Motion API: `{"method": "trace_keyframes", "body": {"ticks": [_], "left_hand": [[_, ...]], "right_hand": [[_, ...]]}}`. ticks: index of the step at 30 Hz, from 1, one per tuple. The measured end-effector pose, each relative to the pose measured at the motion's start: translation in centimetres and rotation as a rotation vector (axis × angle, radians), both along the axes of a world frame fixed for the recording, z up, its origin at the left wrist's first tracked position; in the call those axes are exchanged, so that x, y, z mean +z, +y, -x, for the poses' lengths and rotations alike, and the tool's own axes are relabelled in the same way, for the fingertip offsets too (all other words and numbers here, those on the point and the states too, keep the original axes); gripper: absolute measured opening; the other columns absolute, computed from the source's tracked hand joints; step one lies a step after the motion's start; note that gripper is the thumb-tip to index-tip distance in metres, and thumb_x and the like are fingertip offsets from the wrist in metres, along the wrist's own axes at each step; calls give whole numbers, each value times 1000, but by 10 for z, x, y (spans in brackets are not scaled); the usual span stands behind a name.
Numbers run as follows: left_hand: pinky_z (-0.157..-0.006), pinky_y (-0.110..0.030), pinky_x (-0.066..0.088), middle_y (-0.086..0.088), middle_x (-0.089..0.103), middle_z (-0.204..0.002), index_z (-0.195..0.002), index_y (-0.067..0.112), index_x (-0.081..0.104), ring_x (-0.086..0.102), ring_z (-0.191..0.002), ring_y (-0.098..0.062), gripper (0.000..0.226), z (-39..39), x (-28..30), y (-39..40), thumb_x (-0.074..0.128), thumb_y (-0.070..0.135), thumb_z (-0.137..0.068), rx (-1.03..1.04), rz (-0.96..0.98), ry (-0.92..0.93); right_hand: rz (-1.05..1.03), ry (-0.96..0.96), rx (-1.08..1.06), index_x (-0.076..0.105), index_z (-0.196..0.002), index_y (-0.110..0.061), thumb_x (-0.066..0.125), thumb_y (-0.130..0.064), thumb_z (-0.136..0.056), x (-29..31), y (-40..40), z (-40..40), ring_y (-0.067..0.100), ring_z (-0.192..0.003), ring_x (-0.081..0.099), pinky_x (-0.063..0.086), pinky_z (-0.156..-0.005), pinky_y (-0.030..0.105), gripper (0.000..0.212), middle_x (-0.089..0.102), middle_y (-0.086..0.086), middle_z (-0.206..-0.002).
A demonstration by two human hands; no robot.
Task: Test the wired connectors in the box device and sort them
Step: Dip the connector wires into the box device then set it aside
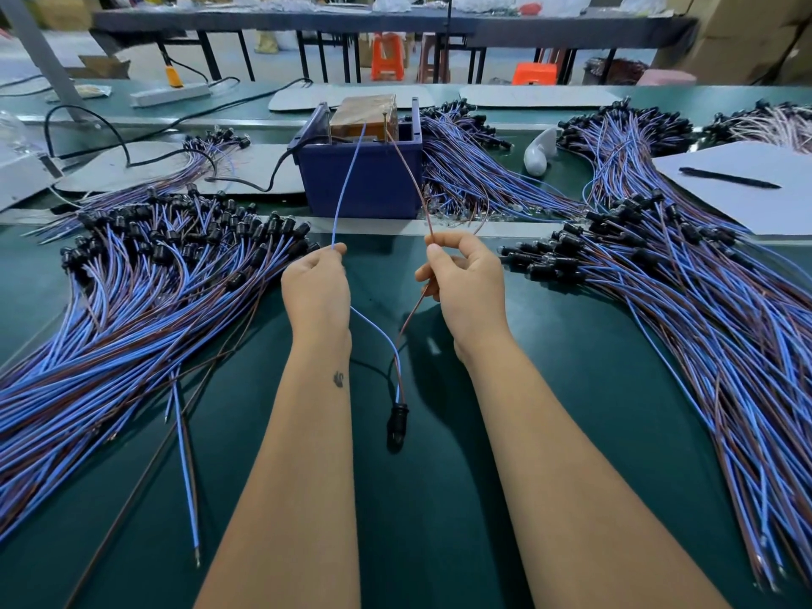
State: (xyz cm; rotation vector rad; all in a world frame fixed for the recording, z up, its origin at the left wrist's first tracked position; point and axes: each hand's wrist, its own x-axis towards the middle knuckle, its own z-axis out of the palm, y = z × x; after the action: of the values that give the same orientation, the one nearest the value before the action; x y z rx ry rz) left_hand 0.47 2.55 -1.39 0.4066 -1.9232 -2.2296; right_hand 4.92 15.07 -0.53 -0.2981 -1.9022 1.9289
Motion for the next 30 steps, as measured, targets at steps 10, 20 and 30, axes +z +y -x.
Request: {"method": "trace_keyframes", "body": {"ticks": [10,20,30], "left_hand": [[-54,-22,34,7,53,-65,-90,20,70,37,-53,-10,24,4,0,-2,48,12,-92,27,19,-31],[-54,-24,34,8,54,-60,-90,16,69,40,-52,-10,25,5,0,-3,46,9,-91,62,-32,-45],[-44,-19,32,6,51,-59,-98,13,67,34,-38,-5,23,-1,4,-3,45,8,-96,112,-79,-8]], "right_hand": [[-20,4,-10,62,-93,-23,53,-11,-98,-1,-1,3,2,-54,55,46,-54,13,16,64,-1,-63],[-25,9,-9,62,-92,-22,53,-9,-97,-1,0,3,3,-54,54,45,-52,12,17,63,3,-65],[-34,-9,-4,63,-97,-18,52,-10,-98,0,0,2,6,-54,54,44,-52,13,13,63,1,-64]]}}
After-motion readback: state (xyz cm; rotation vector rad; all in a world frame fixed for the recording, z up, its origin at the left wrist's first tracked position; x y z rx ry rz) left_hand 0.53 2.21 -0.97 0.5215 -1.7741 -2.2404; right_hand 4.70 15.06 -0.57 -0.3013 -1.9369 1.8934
